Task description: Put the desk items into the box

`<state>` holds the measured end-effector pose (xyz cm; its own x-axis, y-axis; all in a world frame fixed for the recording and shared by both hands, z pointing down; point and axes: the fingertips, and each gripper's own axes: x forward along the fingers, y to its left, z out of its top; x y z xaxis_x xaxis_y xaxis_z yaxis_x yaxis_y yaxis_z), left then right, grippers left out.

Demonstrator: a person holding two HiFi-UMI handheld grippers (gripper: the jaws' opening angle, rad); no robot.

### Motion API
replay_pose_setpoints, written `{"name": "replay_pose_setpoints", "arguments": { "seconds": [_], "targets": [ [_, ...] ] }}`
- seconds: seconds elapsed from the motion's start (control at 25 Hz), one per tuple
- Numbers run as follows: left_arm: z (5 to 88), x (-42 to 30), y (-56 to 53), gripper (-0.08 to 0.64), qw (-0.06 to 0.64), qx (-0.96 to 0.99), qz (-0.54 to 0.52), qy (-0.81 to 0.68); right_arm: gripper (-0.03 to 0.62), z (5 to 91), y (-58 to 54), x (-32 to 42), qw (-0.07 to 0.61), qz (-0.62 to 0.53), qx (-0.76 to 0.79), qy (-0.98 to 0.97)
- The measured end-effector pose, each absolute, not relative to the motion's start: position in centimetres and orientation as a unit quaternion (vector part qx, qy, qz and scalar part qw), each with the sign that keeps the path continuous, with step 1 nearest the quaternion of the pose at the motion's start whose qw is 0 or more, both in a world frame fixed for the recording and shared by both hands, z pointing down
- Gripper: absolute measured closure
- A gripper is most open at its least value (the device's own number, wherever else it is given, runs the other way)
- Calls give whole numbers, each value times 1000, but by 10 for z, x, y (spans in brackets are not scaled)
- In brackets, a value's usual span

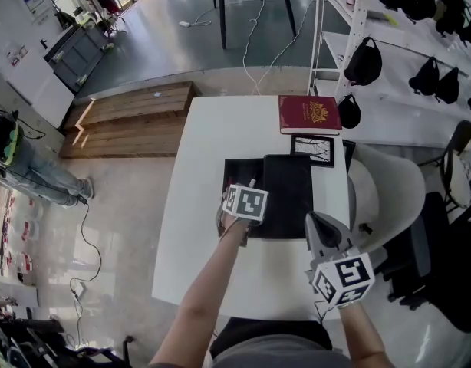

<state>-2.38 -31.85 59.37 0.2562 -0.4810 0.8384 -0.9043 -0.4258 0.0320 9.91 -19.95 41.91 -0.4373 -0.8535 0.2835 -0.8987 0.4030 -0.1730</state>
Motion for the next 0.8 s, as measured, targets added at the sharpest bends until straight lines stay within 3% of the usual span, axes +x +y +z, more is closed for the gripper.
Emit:
{"name": "replay_pose_setpoints", "arguments": {
  "seconds": [0.8],
  "targets": [
    [503, -41, -298, 463, 215, 792, 259, -509, 588, 417, -196, 103, 66, 150, 519, -839]
  ]
}}
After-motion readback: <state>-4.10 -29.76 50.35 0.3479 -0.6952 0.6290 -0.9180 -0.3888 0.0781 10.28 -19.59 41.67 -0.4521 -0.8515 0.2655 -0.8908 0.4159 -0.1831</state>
